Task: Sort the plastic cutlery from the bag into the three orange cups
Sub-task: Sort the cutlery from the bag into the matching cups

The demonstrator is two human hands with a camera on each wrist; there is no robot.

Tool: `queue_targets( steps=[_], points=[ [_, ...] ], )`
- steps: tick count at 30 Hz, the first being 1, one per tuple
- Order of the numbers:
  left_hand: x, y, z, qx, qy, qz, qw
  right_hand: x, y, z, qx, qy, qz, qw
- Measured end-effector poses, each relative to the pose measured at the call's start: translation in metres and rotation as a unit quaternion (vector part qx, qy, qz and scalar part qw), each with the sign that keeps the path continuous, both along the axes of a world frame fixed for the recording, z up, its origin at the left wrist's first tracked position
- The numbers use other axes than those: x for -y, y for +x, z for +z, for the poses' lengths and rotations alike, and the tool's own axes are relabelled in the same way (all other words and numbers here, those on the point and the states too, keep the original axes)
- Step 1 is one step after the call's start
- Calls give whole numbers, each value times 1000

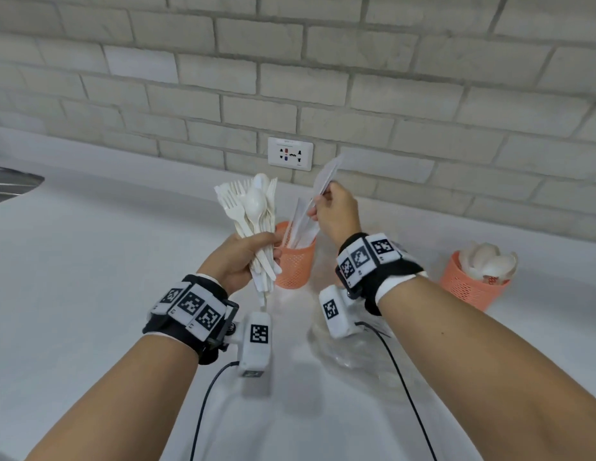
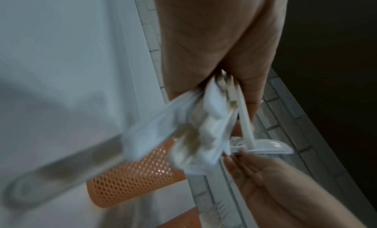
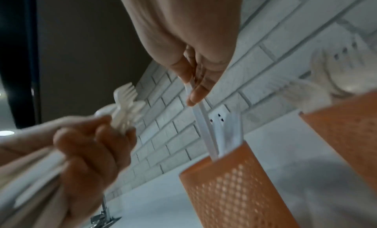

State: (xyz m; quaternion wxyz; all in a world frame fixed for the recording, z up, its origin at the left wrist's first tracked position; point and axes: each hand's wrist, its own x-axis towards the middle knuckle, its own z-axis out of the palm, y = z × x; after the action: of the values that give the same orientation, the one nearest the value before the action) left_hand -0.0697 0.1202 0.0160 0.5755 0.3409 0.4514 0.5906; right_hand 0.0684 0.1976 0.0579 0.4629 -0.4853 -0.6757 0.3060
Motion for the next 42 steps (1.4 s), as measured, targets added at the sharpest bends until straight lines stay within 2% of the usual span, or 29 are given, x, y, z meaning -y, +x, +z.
queue_targets(
  steps=[6,8,10,12,15,17,22,26,31,33,35,37,39,42],
  points=[
    [-7,-4,-6,36,24,-39,998,-16,-14,-32,121,-75,-5,990],
    [-9,-5,-6,51,24,-41,998,-15,-13,-26,109,-40,-26,993],
    [-12,-5,-7,63,29,-41,997,-6,-11,-15,60,51,-37,996],
    [-16,-4,-8,76,24,-31,996,7,-10,-6,35,107,5,994],
    [-21,-3,-10,123,30,-31,991,26,-7,0,91,37,133,986],
    [-20,-1,-6,129,37,-48,990,31,-4,-2,132,-25,178,975],
    [-18,1,-1,133,64,-17,989,34,2,-9,144,-94,184,968],
    [-19,-2,-3,152,37,9,988,44,3,-12,161,-110,201,960],
    [-17,-5,0,153,21,53,987,43,11,-3,184,-131,157,961],
    [-18,-11,0,195,14,81,977,41,17,4,126,-172,145,966],
    [-18,-15,-1,237,2,101,966,37,23,6,20,-205,127,970],
    [-19,-14,-2,238,0,107,965,34,25,3,-80,-213,99,969],
    [-20,-8,-2,223,5,98,970,35,20,-5,-170,-224,104,954],
    [-20,-3,-1,210,4,80,974,38,13,-17,-286,-252,132,915]
  ],
)
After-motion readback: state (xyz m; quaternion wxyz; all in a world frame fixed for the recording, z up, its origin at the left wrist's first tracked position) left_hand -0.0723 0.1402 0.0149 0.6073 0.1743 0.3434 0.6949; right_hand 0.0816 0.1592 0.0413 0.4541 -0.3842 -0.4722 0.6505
